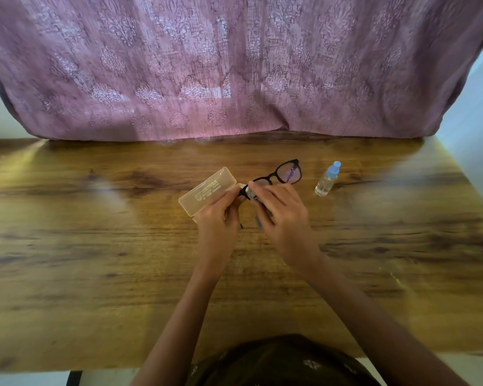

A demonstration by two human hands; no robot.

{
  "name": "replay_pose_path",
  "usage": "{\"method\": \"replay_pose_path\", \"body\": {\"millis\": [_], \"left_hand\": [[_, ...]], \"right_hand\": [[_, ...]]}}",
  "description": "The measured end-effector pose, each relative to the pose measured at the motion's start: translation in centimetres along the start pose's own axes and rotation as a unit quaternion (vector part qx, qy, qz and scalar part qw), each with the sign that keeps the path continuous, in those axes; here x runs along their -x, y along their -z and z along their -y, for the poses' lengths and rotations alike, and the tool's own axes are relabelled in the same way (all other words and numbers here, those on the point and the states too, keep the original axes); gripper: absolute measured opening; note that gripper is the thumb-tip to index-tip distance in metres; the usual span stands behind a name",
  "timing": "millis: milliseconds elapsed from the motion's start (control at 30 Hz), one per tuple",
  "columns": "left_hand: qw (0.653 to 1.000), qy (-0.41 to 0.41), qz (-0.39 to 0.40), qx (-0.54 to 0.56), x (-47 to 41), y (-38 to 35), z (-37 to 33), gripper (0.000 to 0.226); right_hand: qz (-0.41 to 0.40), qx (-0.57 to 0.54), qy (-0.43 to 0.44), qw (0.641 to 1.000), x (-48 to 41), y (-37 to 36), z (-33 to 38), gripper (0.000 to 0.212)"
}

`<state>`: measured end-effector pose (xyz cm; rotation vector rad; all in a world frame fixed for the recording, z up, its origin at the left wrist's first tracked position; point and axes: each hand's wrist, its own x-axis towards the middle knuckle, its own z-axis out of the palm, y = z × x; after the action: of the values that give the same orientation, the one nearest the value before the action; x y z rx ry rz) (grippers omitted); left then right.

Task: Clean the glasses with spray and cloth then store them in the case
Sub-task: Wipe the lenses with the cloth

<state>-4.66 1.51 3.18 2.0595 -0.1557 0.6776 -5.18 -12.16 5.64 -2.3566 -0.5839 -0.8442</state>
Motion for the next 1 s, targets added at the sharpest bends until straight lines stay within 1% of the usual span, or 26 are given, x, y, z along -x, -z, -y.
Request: {"method": "replay_pose_path", "body": {"millis": [67, 167, 267, 400, 567, 667, 800, 900, 1000], "left_hand": [[1.000, -0.004, -0.004, -0.007, 0.0, 0.1, -0.1, 0.025], [1.000, -0.003, -0.005, -0.009, 0.1, 0.4, -0.3, 0.023], [1.000, 0.004, -0.006, -0.006, 0.1, 0.4, -0.3, 0.022], [1.000, 0.005, -0.003, -0.015, 0.0, 0.3, -0.4, 0.023], [1.000, -0.001, 0.003, -0.009, 0.0, 0.2, -0.4, 0.024], [1.000, -0.003, -0.004, -0.016, 0.0, 0.2, -0.4, 0.023], [1.000, -0.007, -0.009, -0.022, 0.1, 0.2, -0.3, 0.022], [1.000, -0.007, -0.005, -0.024, 0.1, 0.3, -0.2, 0.023], [1.000, 0.000, -0.004, -0.022, 0.1, 0.2, -0.1, 0.025]], "right_hand": [[-0.004, -0.007, -0.017, 1.000, -0.3, 0.1, 0.1, 0.031], [-0.020, -0.016, -0.065, 0.998, -0.9, 0.5, -0.3, 0.025], [-0.016, -0.010, -0.085, 0.996, -1.1, 0.8, -0.5, 0.023], [-0.007, -0.001, -0.057, 0.998, -0.7, 1.0, -0.3, 0.019], [0.045, -0.013, -0.013, 0.999, -0.6, 0.4, 0.3, 0.022], [0.052, -0.008, -0.029, 0.998, -1.0, 0.5, 0.0, 0.024], [0.032, 0.010, -0.064, 0.997, -1.3, 0.8, -0.9, 0.027], [0.026, 0.007, -0.054, 0.998, -1.1, 0.8, -0.8, 0.026], [0.041, -0.003, -0.027, 0.999, -0.7, 0.5, -0.1, 0.026]]}}
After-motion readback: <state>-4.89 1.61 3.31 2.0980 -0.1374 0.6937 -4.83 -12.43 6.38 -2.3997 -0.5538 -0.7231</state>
